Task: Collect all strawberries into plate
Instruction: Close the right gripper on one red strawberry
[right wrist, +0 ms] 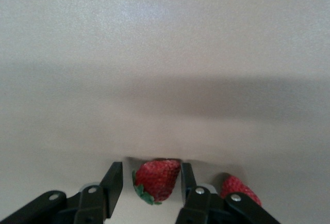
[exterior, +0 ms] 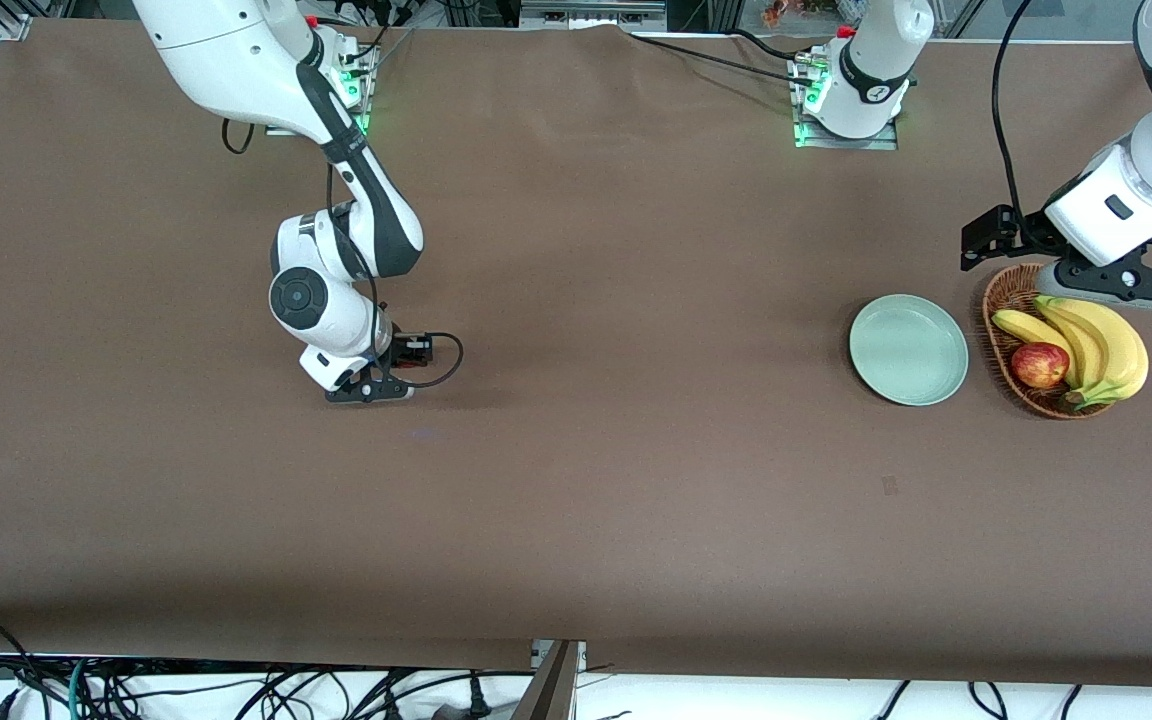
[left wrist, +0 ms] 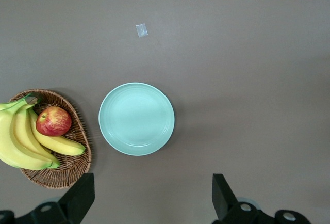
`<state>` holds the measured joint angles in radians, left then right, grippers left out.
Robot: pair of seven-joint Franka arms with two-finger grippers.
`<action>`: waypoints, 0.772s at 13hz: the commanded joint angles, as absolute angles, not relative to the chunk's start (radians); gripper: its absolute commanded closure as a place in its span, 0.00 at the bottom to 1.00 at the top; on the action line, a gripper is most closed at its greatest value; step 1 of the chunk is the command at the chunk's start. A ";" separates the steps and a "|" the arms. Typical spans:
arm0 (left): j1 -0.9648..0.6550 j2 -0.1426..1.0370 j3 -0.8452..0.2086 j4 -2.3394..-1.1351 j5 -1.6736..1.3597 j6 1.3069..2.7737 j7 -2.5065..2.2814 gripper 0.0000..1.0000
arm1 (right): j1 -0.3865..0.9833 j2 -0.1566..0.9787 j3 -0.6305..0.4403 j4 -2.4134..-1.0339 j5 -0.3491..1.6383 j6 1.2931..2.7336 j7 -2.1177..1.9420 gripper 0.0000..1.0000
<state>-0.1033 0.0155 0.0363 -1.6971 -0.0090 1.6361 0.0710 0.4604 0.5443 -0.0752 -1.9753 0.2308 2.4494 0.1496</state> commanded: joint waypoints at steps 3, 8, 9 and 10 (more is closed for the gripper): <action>-0.106 0.025 0.044 -1.672 -0.032 1.629 0.066 0.00 | 0.453 0.534 -0.072 -1.993 0.244 2.465 0.127 0.58; -0.104 0.021 0.048 -1.672 -0.032 1.628 0.066 0.00 | 0.456 0.537 -0.071 -1.996 0.245 2.459 0.129 0.82; -0.104 0.023 0.048 -1.672 -0.032 1.628 0.066 0.00 | 0.456 0.531 -0.071 -1.991 0.244 2.454 0.141 0.84; -0.104 0.021 0.046 -1.672 -0.032 1.628 0.066 0.00 | 0.456 0.526 -0.069 -1.980 0.245 2.453 0.143 0.84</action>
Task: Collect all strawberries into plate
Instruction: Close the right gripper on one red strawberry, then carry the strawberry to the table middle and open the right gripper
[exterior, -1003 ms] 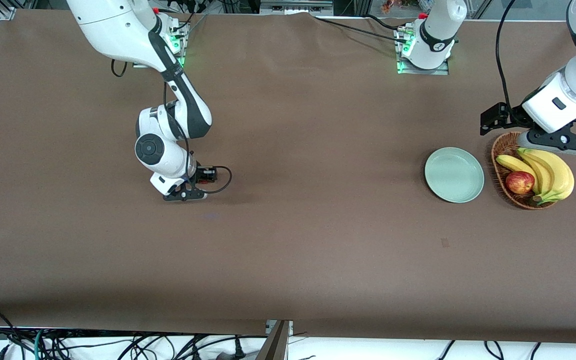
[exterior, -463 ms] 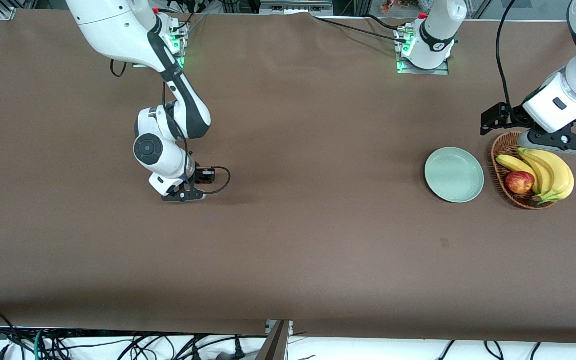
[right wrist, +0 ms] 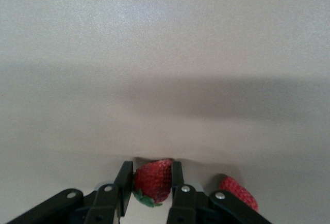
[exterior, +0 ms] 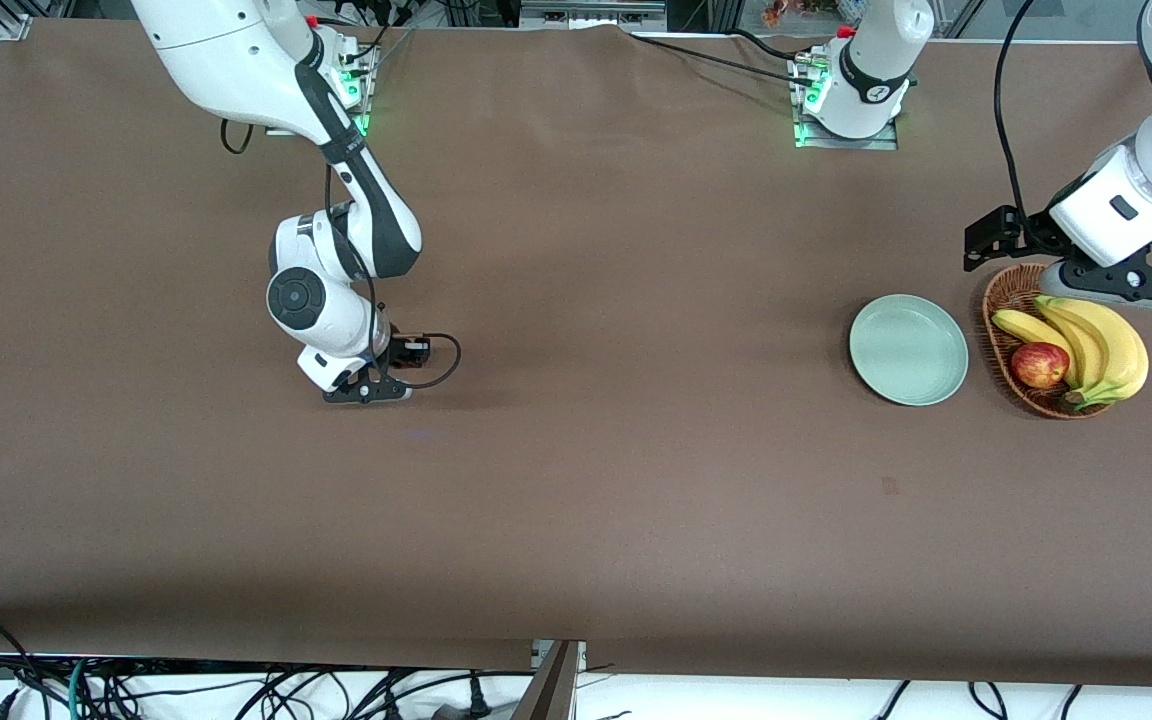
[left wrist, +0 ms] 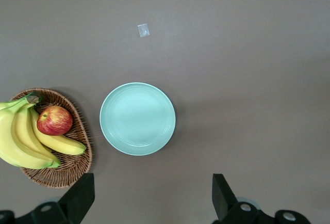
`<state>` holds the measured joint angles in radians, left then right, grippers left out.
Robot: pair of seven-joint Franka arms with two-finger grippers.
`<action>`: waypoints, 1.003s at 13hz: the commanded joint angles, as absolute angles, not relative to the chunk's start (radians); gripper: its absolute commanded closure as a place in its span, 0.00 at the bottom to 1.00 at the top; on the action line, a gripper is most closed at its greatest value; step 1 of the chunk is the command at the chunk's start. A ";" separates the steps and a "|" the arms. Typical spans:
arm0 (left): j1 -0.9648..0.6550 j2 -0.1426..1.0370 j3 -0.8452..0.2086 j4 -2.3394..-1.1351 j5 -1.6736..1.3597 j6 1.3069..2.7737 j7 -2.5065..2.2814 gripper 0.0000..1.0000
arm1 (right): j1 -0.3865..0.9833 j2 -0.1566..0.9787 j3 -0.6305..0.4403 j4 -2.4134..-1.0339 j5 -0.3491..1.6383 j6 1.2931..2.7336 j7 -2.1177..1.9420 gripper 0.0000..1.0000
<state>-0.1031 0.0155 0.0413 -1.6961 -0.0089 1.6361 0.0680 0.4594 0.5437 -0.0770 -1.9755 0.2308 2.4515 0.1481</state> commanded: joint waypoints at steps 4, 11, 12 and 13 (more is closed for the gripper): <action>-0.104 0.020 0.046 -1.672 -0.034 1.629 0.064 0.00 | 0.483 0.525 -0.061 -1.826 0.250 2.320 0.285 0.84; -0.103 0.017 0.048 -1.672 -0.035 1.628 0.051 0.00 | 0.646 0.751 0.010 -1.384 0.250 2.310 0.792 0.83; -0.103 0.017 0.048 -1.674 -0.035 1.628 0.049 0.00 | 0.670 0.787 0.032 -1.334 0.249 2.338 0.866 0.82; -0.103 0.014 0.048 -1.677 -0.035 1.626 0.043 0.00 | 0.701 0.819 0.038 -1.295 0.249 2.397 0.927 0.82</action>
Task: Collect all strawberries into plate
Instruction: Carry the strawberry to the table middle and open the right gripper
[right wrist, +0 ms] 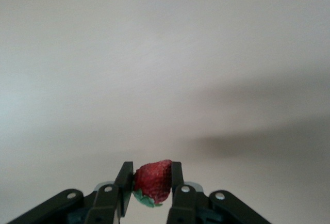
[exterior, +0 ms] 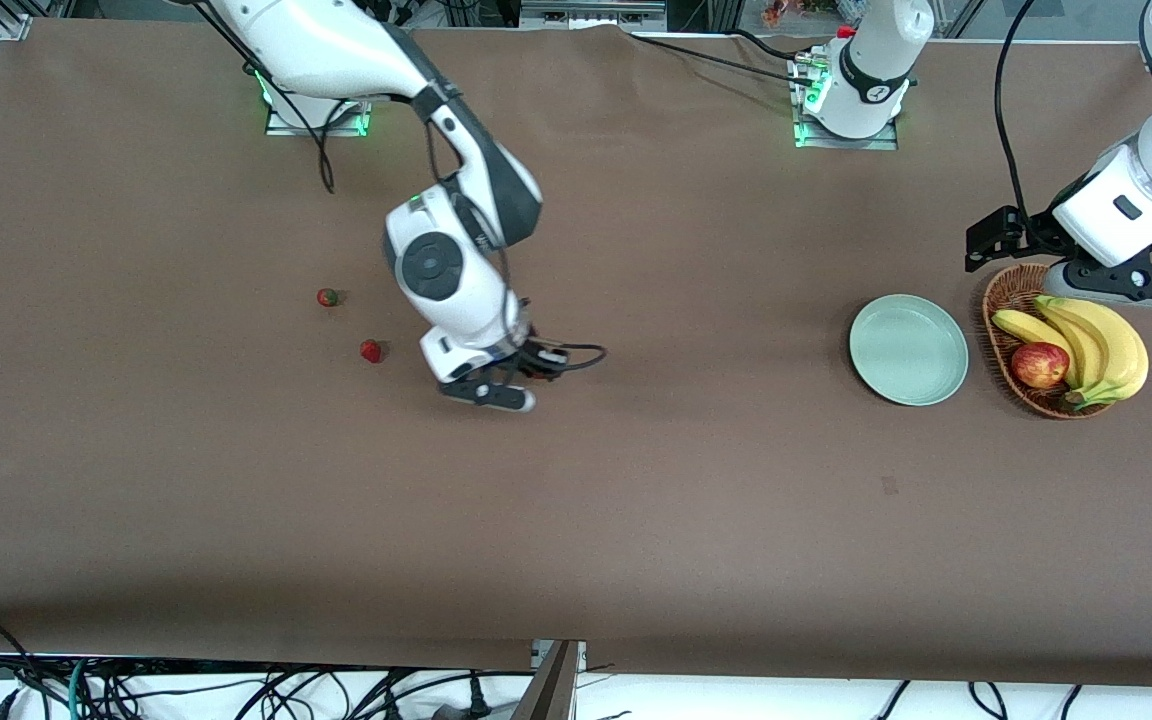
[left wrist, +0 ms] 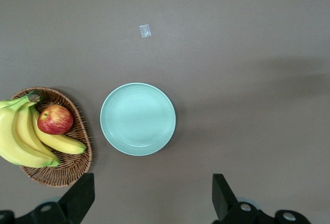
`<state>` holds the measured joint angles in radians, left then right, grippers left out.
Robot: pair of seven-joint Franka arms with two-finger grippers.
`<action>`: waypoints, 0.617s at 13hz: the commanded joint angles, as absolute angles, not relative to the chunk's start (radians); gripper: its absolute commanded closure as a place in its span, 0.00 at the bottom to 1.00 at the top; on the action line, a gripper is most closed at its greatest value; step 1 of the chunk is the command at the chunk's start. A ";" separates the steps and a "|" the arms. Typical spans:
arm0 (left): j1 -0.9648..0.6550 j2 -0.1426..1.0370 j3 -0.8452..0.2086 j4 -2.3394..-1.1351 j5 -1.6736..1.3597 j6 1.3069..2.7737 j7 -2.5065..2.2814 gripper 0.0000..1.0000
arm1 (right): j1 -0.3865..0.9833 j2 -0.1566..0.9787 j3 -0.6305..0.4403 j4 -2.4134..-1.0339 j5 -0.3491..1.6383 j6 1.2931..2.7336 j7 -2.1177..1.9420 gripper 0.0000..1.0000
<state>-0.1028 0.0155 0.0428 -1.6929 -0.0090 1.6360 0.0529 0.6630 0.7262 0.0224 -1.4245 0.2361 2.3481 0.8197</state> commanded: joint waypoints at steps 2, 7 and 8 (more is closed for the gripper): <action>-0.100 0.014 0.048 -1.675 -0.034 1.628 0.023 0.00 | 0.765 0.879 0.040 -1.261 0.250 2.564 1.062 0.82; -0.098 0.014 0.048 -1.677 -0.034 1.626 0.023 0.00 | 0.949 1.037 0.037 -1.243 0.247 2.980 1.313 0.71; -0.097 0.014 0.048 -1.677 -0.034 1.626 0.023 0.00 | 0.962 1.045 0.037 -1.243 0.247 3.011 1.331 0.60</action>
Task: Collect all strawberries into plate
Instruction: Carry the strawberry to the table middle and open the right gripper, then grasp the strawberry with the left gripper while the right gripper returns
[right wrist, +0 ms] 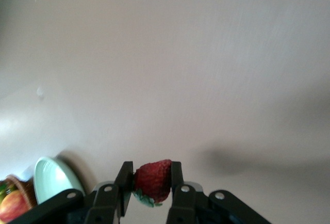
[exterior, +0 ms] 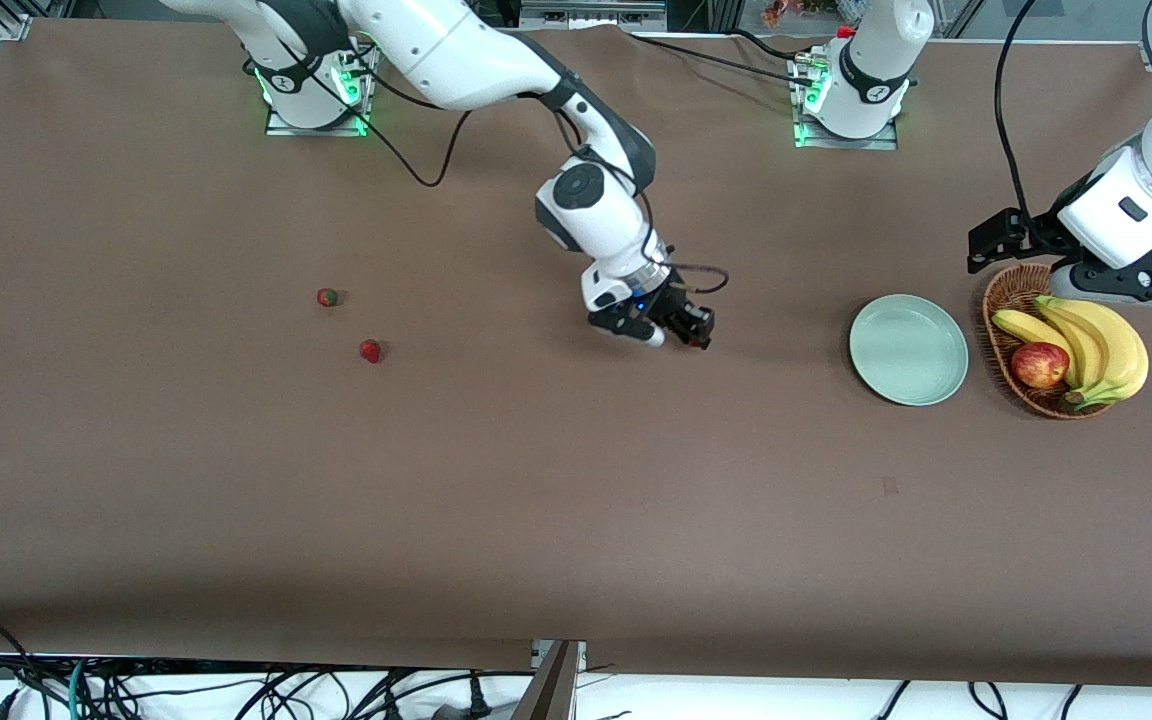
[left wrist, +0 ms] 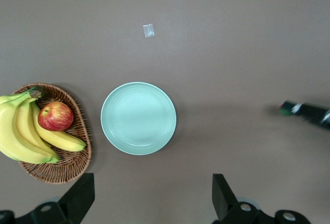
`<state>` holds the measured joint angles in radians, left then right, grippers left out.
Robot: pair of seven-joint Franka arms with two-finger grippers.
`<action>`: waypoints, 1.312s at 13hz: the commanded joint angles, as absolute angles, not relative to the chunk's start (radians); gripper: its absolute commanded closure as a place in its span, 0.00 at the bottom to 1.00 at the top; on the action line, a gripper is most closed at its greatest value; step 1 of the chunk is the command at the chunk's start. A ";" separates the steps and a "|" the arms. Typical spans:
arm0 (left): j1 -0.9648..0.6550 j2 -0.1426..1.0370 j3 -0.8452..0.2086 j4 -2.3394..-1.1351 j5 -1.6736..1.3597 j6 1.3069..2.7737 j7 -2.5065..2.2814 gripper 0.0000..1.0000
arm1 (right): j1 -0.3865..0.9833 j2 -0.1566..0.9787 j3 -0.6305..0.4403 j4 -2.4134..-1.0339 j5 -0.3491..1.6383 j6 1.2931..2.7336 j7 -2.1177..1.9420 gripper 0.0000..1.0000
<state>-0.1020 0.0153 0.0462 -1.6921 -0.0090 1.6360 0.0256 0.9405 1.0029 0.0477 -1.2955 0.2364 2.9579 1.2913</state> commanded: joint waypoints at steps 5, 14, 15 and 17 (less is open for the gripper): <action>-0.083 0.014 0.046 -1.678 -0.034 1.626 0.021 0.00 | 0.913 1.012 0.026 -1.246 0.233 2.988 1.313 0.00; -0.083 0.000 -0.044 -1.837 -0.035 1.756 -0.078 0.00 | 0.854 0.743 -0.246 -1.294 0.195 2.118 0.647 0.00; -0.084 0.003 -0.058 -1.842 -0.035 1.766 -0.103 0.00 | 0.853 0.714 -0.289 -1.328 0.195 2.059 0.549 0.00; -0.090 0.003 -0.090 -1.886 -0.035 1.828 -0.170 0.00 | 0.854 0.660 -0.377 -1.437 0.192 2.031 0.375 0.00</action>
<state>-0.0929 0.0208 -0.0643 -1.8344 -0.0106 1.7696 -0.1149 0.8461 0.7363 -0.3193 -1.2949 0.2017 2.0440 0.5214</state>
